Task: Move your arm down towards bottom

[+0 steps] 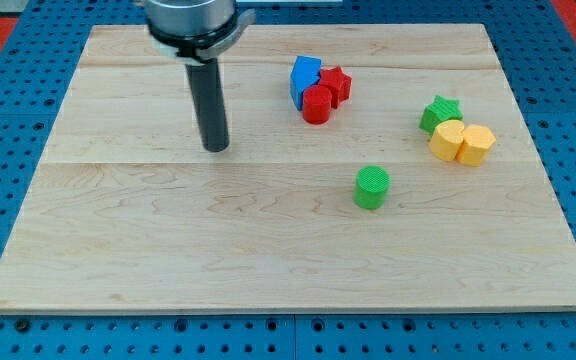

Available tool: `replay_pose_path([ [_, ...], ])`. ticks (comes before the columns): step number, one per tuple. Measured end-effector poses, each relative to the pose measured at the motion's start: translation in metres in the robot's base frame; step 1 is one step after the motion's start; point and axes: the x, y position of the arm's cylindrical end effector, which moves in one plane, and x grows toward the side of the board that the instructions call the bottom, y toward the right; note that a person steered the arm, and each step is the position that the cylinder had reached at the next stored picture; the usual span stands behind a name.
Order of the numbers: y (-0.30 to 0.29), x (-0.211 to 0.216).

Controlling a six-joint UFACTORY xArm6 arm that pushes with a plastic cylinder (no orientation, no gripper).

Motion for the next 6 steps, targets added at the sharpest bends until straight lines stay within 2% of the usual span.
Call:
replay_pose_path([
  [1, -0.020, 0.018],
  [2, -0.025, 0.060],
  [3, -0.021, 0.085],
  [4, -0.013, 0.102],
  [6, -0.028, 0.104],
])
